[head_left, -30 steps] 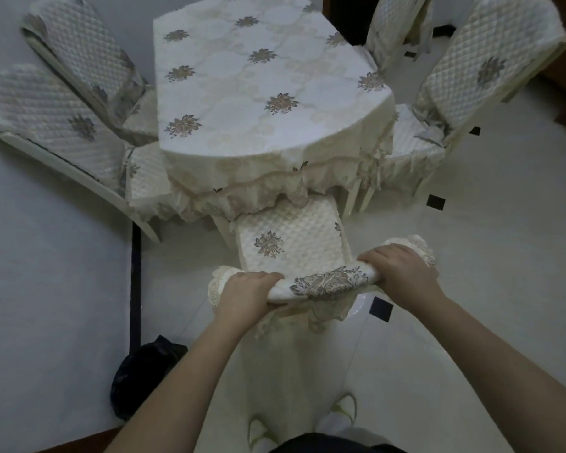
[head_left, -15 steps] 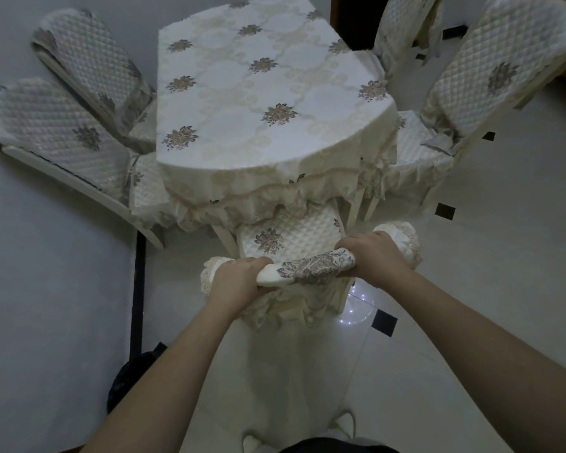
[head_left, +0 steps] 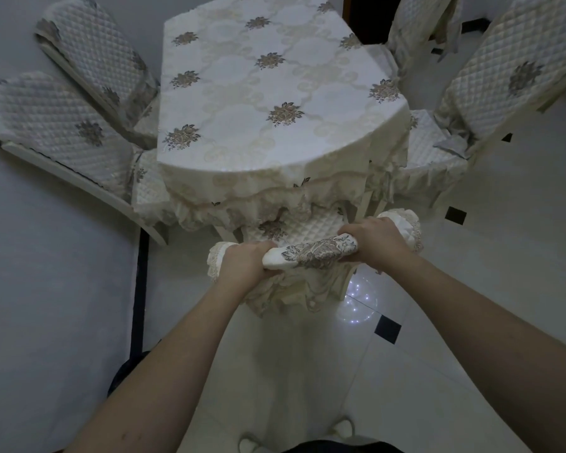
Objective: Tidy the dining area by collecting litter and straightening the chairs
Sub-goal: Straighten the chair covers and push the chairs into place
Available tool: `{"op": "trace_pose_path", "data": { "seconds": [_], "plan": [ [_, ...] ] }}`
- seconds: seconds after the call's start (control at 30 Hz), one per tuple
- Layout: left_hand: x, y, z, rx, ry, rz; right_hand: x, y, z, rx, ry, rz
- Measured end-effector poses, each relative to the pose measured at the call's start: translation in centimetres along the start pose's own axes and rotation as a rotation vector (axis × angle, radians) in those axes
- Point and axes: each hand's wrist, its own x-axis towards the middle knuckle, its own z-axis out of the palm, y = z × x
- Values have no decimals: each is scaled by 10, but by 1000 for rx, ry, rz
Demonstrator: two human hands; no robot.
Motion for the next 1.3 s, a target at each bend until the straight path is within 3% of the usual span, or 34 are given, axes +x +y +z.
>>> {"op": "trace_pose_path", "data": {
  "seconds": [0.67,0.87,1.03,1.3],
  "plan": [
    [31,7,3,116,-5,-100,32,25,-6,2,26,-15],
    [35,16,-9,168,-181,-189,30,20,-14,-84,-65,-13],
    [32,20,-17,170,-239,-223,22,15,-20,-87,-105,-22],
    [-4,25,-7,217,-201,-85,-13,16,-3,-106,-68,-56]
  ]
}}
